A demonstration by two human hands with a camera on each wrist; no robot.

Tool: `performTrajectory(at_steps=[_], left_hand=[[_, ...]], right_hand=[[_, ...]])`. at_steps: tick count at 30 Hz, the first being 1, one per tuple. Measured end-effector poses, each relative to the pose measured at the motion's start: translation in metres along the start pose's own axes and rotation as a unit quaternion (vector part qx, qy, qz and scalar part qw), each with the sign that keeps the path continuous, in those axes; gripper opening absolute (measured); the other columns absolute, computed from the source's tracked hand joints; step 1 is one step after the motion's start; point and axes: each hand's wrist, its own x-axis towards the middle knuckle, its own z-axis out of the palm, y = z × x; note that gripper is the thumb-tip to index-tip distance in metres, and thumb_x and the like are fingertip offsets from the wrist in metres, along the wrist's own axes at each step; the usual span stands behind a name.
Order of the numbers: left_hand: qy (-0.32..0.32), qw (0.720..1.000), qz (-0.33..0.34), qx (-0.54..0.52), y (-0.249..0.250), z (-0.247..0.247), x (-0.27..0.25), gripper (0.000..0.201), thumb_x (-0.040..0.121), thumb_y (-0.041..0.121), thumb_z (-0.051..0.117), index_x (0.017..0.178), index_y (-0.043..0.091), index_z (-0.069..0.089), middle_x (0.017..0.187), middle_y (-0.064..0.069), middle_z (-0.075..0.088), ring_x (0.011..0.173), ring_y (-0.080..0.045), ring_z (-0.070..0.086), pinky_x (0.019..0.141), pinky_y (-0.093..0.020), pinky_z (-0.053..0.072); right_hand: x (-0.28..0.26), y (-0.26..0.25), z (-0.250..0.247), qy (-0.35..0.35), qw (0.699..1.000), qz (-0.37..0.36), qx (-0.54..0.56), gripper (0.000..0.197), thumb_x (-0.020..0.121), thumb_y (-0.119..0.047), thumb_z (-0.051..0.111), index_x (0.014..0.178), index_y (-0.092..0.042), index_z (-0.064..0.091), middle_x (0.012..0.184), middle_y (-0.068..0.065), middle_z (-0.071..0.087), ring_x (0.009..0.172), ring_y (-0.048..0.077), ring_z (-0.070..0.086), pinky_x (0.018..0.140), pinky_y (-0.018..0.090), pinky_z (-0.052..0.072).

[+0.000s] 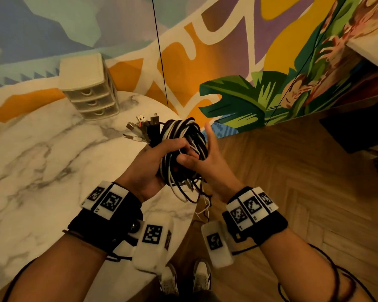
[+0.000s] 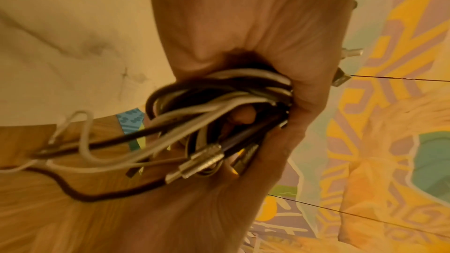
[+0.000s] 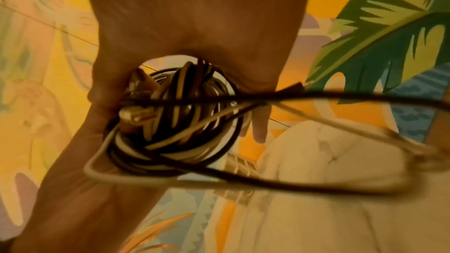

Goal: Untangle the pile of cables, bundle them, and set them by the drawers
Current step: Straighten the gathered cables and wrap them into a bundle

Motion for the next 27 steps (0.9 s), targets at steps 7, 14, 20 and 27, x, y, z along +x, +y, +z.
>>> performTrajectory(at_steps=[7,14,20,27], left_hand=[[0.054,0.998,0.023,0.030,-0.001,0.003,0.008,0.016,0.089,0.004,0.051,0.084,0.003,0.067,0.082,-0.010,0.068,0.079,-0.020,0.067,0.069,-0.033,0.057],[0.147,0.985,0.068,0.057,-0.015,0.000,0.008,0.020,0.088,0.001,0.054,0.101,0.007,0.068,0.095,-0.015,0.071,0.089,-0.025,0.070,0.065,-0.032,0.056],[0.177,0.981,0.074,0.014,-0.022,0.001,0.007,0.016,0.090,0.006,0.053,0.080,0.000,0.065,0.076,-0.011,0.066,0.072,-0.021,0.067,0.061,-0.031,0.055],[0.208,0.976,0.066,-0.012,-0.020,-0.009,0.013,0.015,0.090,0.012,0.057,0.082,0.001,0.066,0.081,-0.011,0.067,0.078,-0.022,0.068,0.074,-0.037,0.058]], right_hand=[[0.004,-0.001,0.006,0.065,0.995,-0.062,-0.034,0.080,0.072,-0.005,0.077,0.139,-0.017,0.036,0.115,-0.008,0.063,0.107,0.006,0.063,0.090,0.028,0.053],[0.005,0.010,0.014,0.130,0.980,-0.109,-0.107,0.066,0.071,-0.013,0.081,0.127,-0.012,0.046,0.110,-0.008,0.064,0.097,-0.003,0.063,0.078,0.013,0.051],[0.006,0.008,0.008,0.046,0.980,-0.088,-0.171,0.079,0.073,-0.020,0.080,0.138,-0.017,0.036,0.123,-0.009,0.058,0.110,-0.002,0.058,0.092,0.021,0.049],[-0.011,0.022,0.013,0.051,0.935,-0.123,-0.328,0.115,0.061,-0.053,0.081,0.149,-0.032,0.009,0.150,-0.010,0.021,0.135,0.005,0.029,0.111,0.025,0.033]])
